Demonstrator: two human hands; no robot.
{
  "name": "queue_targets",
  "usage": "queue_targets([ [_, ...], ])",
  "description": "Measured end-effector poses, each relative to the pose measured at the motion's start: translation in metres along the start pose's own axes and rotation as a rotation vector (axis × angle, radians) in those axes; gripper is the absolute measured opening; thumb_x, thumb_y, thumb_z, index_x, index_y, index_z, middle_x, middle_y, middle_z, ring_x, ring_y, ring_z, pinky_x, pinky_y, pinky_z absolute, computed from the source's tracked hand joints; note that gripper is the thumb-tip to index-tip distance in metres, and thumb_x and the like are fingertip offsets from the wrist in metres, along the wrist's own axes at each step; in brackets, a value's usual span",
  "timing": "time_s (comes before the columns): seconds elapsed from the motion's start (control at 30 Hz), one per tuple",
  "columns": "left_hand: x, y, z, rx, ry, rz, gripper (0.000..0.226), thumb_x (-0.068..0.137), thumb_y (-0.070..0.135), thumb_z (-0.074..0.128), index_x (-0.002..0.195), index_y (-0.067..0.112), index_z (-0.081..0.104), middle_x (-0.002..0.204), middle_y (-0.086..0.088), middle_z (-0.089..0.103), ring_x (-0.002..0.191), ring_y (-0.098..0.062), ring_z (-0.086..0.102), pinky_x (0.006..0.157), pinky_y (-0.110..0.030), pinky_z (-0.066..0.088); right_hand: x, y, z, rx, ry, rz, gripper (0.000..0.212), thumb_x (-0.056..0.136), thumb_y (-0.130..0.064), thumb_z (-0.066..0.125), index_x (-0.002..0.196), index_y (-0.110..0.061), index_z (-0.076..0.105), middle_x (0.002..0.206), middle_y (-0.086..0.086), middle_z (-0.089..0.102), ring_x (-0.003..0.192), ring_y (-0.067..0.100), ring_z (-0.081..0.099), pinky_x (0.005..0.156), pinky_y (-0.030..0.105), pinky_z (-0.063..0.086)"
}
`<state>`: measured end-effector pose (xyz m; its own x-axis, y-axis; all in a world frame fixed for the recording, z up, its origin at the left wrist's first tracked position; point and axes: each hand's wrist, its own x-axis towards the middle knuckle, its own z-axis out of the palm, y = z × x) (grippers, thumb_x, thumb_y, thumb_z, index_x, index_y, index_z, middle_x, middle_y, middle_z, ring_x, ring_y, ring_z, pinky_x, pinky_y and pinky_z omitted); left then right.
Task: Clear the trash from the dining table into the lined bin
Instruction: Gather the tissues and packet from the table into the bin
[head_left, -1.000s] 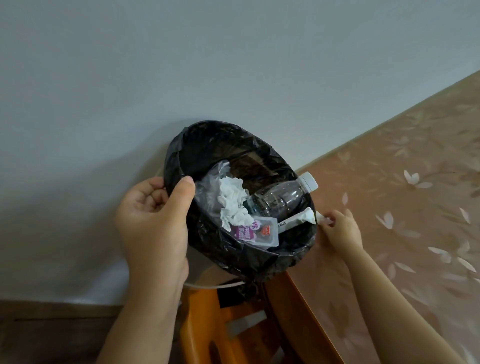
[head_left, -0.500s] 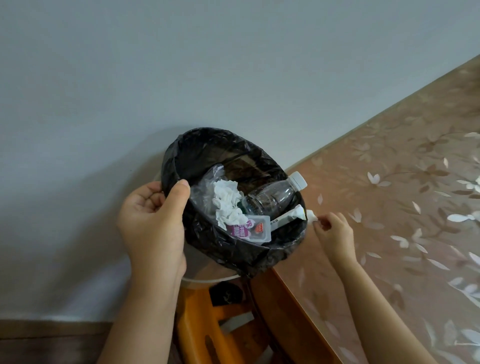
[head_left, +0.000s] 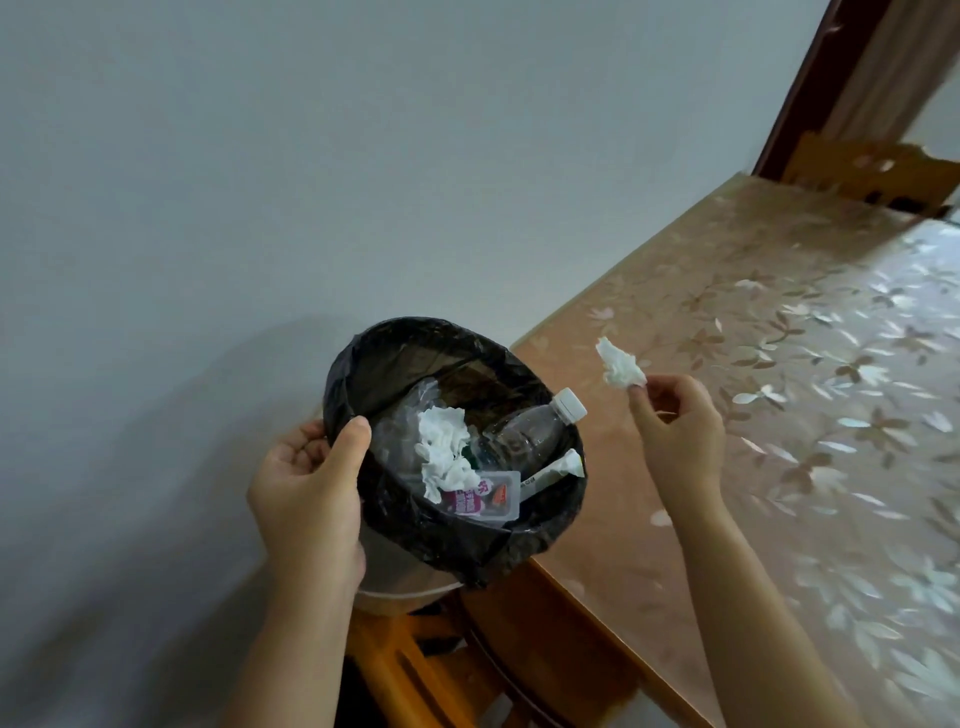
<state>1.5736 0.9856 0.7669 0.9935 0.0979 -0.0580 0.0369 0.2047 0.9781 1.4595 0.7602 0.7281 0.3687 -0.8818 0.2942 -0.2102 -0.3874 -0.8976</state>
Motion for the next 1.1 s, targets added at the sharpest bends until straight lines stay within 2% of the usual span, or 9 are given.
queue_targets([
  [0.1,-0.009,-0.001,-0.004,0.001,-0.044,-0.024,0.01,0.075,0.009,0.069,0.08,0.009,0.061,0.073,-0.007,0.057,0.06,-0.011,0.055,0.057,-0.019,0.05,-0.017,-0.025,-0.007,0.011,-0.062,-0.071,0.011,0.081,-0.011,0.062,0.08,-0.021,0.058,0.08,-0.002,0.057,0.067,0.001,0.052,0.06,0.002,0.042],
  [0.2,-0.018,-0.003,-0.006,-0.001,-0.071,-0.033,0.011,0.075,0.008,0.069,0.082,0.008,0.06,0.072,-0.006,0.057,0.057,-0.007,0.055,0.055,-0.016,0.049,-0.036,-0.045,-0.006,-0.045,-0.199,-0.161,0.011,0.079,-0.01,0.064,0.078,-0.02,0.06,0.077,-0.006,0.057,0.067,0.001,0.053,0.061,0.007,0.043],
  [0.3,-0.025,-0.003,-0.007,-0.021,-0.072,-0.052,0.012,0.076,0.007,0.069,0.076,0.013,0.059,0.07,-0.003,0.056,0.057,-0.008,0.054,0.054,-0.015,0.048,-0.051,-0.058,-0.01,-0.109,-0.438,-0.234,0.014,0.08,-0.017,0.065,0.093,-0.023,0.064,0.091,-0.011,0.058,0.077,-0.008,0.053,0.068,0.0,0.039],
  [0.37,-0.029,-0.004,-0.008,-0.037,-0.089,-0.058,0.012,0.075,0.006,0.069,0.075,0.013,0.059,0.068,-0.002,0.058,0.053,-0.004,0.056,0.054,-0.014,0.049,-0.056,-0.062,-0.017,-0.177,-0.482,-0.303,0.024,0.081,-0.024,0.064,0.105,-0.022,0.063,0.104,-0.01,0.058,0.09,-0.006,0.052,0.078,0.001,0.036],
  [0.47,-0.033,-0.003,-0.008,-0.041,-0.108,-0.045,0.01,0.075,0.007,0.069,0.076,0.012,0.06,0.068,-0.003,0.059,0.05,-0.001,0.056,0.053,-0.014,0.049,-0.061,-0.065,-0.034,-0.241,-0.395,-0.294,0.026,0.084,-0.024,0.06,0.109,-0.02,0.062,0.113,-0.004,0.06,0.105,0.009,0.052,0.087,0.017,0.036],
  [0.6,-0.036,-0.004,-0.011,-0.028,-0.126,-0.033,0.011,0.075,0.01,0.07,0.076,0.013,0.06,0.071,-0.005,0.057,0.059,-0.011,0.054,0.053,-0.015,0.049,-0.07,-0.053,-0.054,-0.415,-0.259,-0.243,0.026,0.086,-0.022,0.057,0.111,-0.016,0.061,0.117,0.001,0.061,0.112,0.018,0.05,0.089,0.023,0.034],
  [0.8,-0.05,-0.002,-0.017,-0.028,-0.191,-0.014,0.013,0.073,0.011,0.071,0.077,0.014,0.059,0.073,-0.005,0.059,0.057,-0.007,0.056,0.055,-0.015,0.05,-0.105,-0.024,-0.087,-0.634,-0.117,-0.072,0.032,0.086,-0.02,0.055,0.117,-0.011,0.056,0.125,0.008,0.057,0.112,0.029,0.052,0.093,0.04,0.044],
  [0.97,-0.076,-0.001,-0.018,-0.016,-0.33,-0.037,0.013,0.074,0.01,0.07,0.077,0.017,0.06,0.069,0.001,0.065,0.059,-0.004,0.062,0.058,-0.019,0.052,-0.161,-0.004,-0.121,-0.719,-0.066,0.095,0.038,0.085,-0.022,0.057,0.122,-0.013,0.053,0.129,0.011,0.054,0.12,0.029,0.046,0.098,0.044,0.042],
  [1.1,-0.109,-0.004,-0.011,0.044,-0.479,-0.086,0.01,0.073,0.013,0.07,0.074,0.017,0.062,0.057,0.01,0.065,0.056,-0.003,0.062,0.059,-0.023,0.055,-0.209,0.013,-0.158,-0.762,-0.014,0.223,0.039,0.084,-0.023,0.058,0.121,-0.012,0.053,0.129,0.012,0.054,0.117,0.03,0.05,0.096,0.044,0.044],
])
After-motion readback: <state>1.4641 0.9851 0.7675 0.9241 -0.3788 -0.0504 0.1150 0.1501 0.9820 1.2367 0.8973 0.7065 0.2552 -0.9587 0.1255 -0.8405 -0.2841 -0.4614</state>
